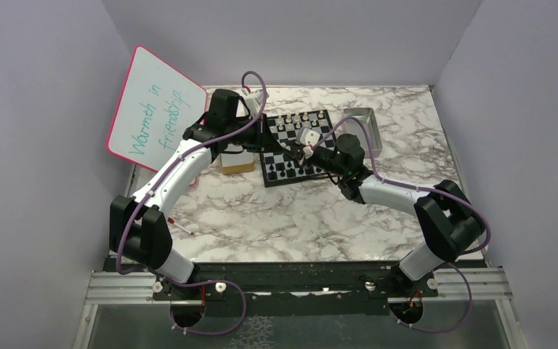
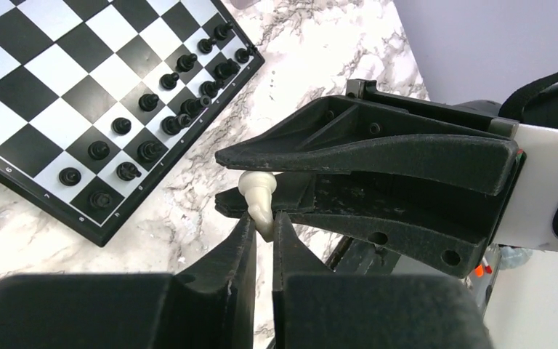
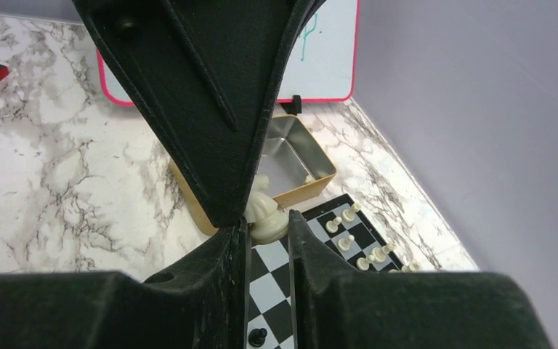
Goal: Set up the chess pieces on the board
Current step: Place the chess piece on the chessboard.
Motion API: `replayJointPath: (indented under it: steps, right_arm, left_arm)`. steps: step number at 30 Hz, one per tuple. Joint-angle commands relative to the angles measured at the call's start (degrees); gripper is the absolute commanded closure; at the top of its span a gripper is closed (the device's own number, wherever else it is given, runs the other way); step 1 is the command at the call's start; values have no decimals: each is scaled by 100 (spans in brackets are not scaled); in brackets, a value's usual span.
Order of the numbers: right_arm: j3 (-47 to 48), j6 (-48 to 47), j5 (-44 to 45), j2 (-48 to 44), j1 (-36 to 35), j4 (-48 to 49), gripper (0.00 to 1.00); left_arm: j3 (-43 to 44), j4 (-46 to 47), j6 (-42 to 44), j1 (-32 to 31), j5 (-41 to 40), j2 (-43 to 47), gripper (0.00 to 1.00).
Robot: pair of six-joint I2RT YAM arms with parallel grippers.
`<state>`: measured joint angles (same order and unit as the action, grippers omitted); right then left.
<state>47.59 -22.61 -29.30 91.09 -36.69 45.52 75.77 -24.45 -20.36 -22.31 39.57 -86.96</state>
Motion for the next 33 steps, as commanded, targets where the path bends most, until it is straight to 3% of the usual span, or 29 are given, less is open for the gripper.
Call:
replayJointPath:
  steps: [1,4,13,15,23,33]
  right_arm:
    - [-82,120,117,81,-41,278,78]
    - [-186,197,196,99,-45,329,68]
    - [-768,709,954,-541,-40,-64,24]
    - [-856,861,1134,-819,-40,-422,2]
    - [-931,1610,2042,-2092,-41,-2125,0]
    - [-1147,1804,2010,-2980,-43,-2670,0]
  left_arm:
    - [-40,537,-230,-28,-167,76,94]
    - [9,580,-212,-28,-388,5,96]
    - [574,97,499,-37,-1609,-645,97]
    - [875,-134,698,-37,-1949,-940,97]
    - [2534,-1071,1273,-37,-3080,-2411,98]
    - [5166,-2159,1664,-11,-3688,-4336,96]
